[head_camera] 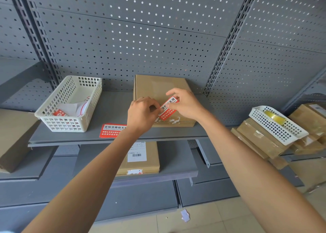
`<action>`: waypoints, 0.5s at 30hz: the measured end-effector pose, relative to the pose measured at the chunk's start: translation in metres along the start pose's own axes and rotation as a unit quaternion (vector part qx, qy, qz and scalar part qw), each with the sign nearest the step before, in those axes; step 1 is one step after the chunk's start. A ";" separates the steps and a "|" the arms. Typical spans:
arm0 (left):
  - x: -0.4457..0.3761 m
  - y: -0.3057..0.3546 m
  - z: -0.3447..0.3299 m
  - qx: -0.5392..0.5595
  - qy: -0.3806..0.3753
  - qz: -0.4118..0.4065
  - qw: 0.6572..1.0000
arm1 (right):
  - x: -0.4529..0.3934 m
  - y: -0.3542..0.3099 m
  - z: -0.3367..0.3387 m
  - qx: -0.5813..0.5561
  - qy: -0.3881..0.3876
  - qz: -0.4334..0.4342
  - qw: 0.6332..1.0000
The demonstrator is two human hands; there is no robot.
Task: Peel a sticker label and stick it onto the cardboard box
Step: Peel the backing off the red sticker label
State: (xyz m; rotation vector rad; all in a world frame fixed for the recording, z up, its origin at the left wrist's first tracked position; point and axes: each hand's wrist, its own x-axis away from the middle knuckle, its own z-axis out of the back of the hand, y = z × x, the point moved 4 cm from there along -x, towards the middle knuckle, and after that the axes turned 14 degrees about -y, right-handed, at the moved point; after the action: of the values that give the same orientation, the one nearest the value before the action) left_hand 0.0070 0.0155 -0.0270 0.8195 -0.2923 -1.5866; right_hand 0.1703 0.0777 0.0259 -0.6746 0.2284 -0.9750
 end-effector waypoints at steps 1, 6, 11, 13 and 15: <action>0.001 0.000 0.001 0.000 0.000 -0.002 1.000 | 0.000 0.003 -0.001 0.005 0.004 0.001 1.000; 0.005 0.002 0.003 -0.025 -0.008 -0.037 0.999 | 0.001 0.012 -0.002 0.004 0.013 -0.002 1.000; 0.007 -0.002 0.002 -0.060 -0.024 -0.063 0.996 | 0.005 0.013 -0.002 -0.019 0.016 0.001 1.000; 0.008 -0.002 0.003 -0.062 -0.028 -0.067 0.995 | 0.007 0.013 -0.003 -0.021 0.023 0.004 1.000; 0.009 -0.001 0.003 -0.062 -0.030 -0.072 0.995 | 0.007 0.013 -0.003 -0.022 0.031 0.007 0.999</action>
State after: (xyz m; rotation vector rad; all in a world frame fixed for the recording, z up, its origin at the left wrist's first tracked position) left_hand 0.0041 0.0065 -0.0288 0.7101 -0.1783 -1.7484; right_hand 0.1813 0.0751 0.0163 -0.6832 0.3100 -0.9802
